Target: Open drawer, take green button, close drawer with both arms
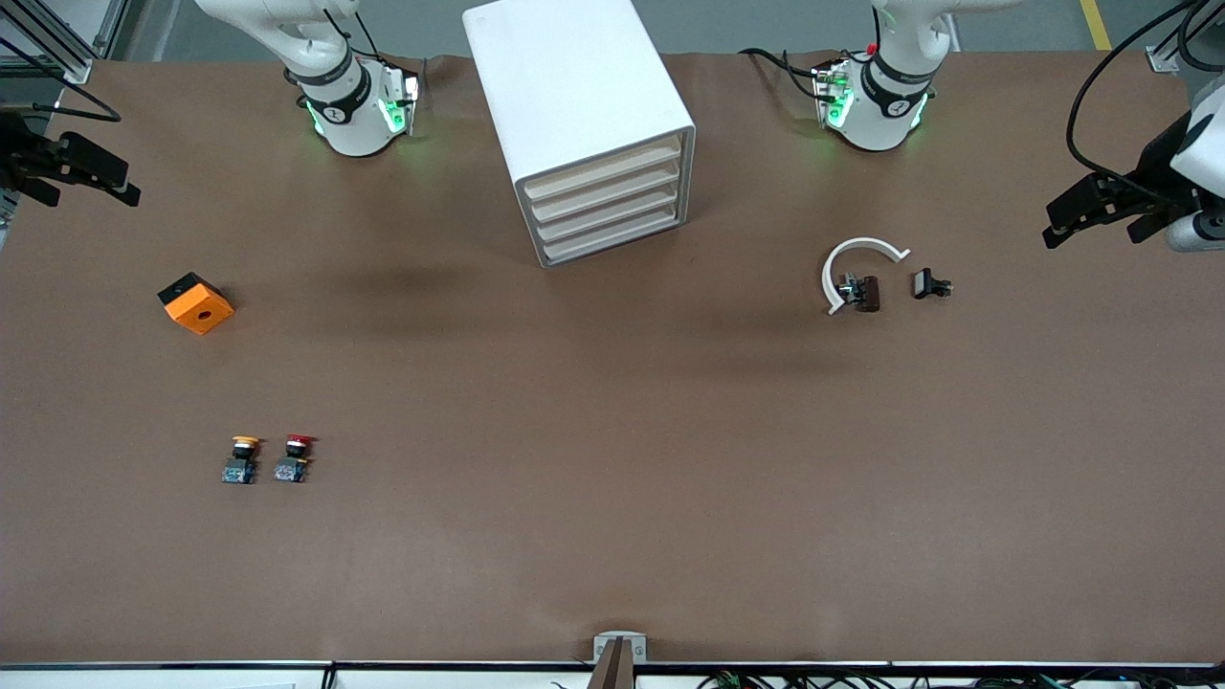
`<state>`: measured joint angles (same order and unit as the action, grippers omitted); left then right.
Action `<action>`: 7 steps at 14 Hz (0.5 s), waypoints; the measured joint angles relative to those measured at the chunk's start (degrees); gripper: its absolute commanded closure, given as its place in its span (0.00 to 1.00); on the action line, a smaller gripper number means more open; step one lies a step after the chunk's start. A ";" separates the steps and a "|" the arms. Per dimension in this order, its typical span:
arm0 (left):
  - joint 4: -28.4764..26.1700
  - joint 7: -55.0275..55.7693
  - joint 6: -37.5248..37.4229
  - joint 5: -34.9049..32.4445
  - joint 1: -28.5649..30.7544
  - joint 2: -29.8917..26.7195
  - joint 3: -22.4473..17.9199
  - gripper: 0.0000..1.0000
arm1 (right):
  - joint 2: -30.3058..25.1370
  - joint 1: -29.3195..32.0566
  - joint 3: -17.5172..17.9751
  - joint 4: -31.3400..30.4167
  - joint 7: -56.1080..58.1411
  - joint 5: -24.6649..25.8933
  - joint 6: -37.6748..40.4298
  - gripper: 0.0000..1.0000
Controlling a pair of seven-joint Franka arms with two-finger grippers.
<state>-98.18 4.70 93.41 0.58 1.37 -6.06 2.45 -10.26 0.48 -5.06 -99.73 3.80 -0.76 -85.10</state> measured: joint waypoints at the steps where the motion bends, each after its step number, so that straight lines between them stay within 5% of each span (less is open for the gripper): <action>1: -0.01 0.00 -0.57 0.00 0.58 0.35 -0.03 0.00 | 0.00 0.00 0.00 0.00 0.00 0.00 0.00 0.00; 7: -0.15 1.73 -6.72 0.06 1.04 6.94 0.39 0.00 | -0.01 0.00 0.00 0.00 0.01 0.00 0.00 0.00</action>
<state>-98.33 6.43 86.70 0.64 2.41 0.88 2.84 -10.26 0.48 -5.05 -99.73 3.81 -0.76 -85.10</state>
